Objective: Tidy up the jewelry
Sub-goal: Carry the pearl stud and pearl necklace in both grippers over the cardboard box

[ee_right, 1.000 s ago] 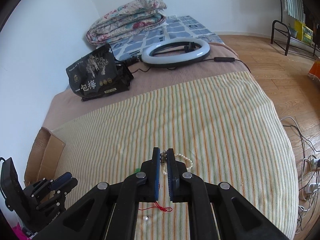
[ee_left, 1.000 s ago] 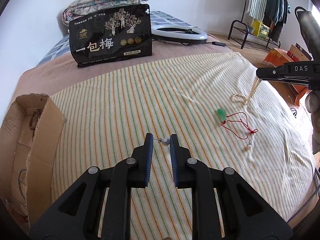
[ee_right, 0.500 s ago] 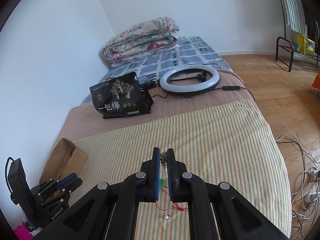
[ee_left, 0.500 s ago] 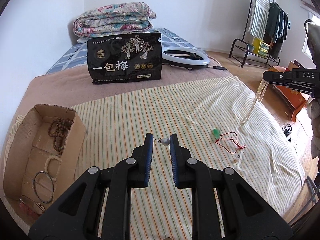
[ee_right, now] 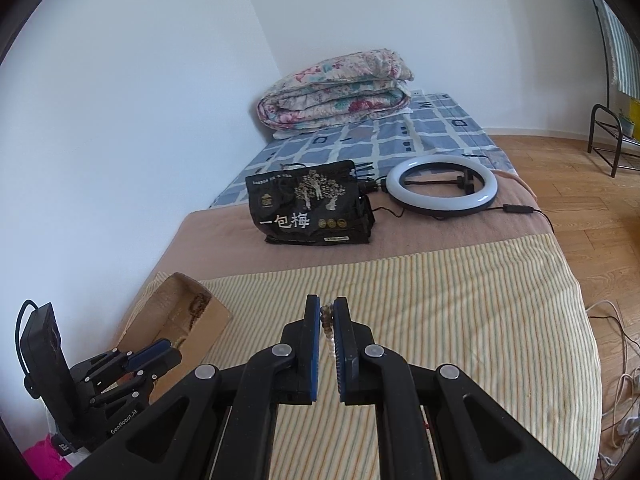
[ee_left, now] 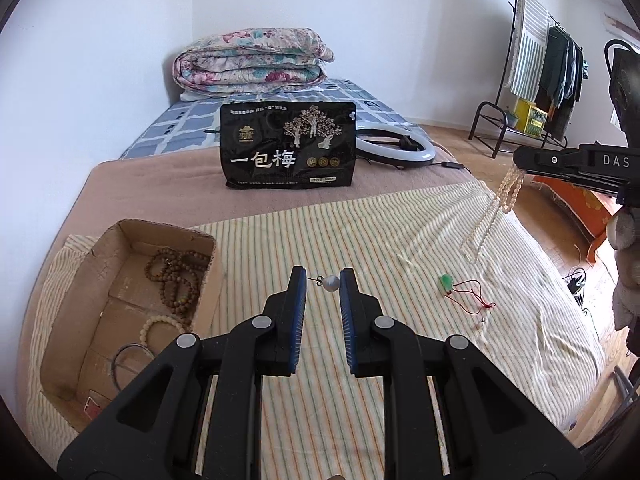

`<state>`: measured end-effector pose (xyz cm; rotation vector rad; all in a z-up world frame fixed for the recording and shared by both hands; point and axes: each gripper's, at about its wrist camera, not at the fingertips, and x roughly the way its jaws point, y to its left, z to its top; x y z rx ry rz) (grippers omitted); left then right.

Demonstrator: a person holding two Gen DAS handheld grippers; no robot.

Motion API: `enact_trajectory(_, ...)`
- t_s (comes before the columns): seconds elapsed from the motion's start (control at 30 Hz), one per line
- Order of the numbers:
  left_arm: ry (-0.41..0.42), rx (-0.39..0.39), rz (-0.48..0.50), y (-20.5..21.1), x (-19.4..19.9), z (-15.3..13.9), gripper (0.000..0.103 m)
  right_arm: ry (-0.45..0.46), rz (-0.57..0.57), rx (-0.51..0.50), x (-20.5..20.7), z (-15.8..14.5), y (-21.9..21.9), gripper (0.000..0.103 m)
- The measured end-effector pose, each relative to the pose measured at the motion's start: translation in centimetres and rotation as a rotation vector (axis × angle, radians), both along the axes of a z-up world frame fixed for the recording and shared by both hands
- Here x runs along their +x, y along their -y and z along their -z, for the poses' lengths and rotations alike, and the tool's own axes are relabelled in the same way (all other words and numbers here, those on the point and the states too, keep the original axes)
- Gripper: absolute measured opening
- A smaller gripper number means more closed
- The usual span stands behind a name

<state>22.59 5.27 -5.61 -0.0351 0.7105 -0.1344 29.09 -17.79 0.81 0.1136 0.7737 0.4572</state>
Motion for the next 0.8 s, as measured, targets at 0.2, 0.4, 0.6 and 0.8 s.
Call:
enact_trajectory(0.2, 0.015, -0.018, -0.072, -4.0, -1.0, -0.6, 0.016, 0.014, -0.060, 0.015, -0.2, -0.6, -3.5, 0.004)
enact_trajectory(0.4, 0.029, -0.035, -0.132, -7.3, -1.6, -1.2, 0.015, 0.033, -0.125, 0.028, -0.9, -1.2, -7.6, 0.004)
enact_trajectory(0.6, 0.046, -0.028, -0.172, -9.6, -2.3, -1.4, 0.015, 0.038, -0.191, 0.038, -1.6, -1.3, -11.8, 0.004)
enact_trajectory(0.8, 0.043, -0.025, -0.219, -12.5, -3.2, -1.2, 0.015, 0.037, -0.257, 0.045, -2.3, -1.0, -15.8, 0.004)
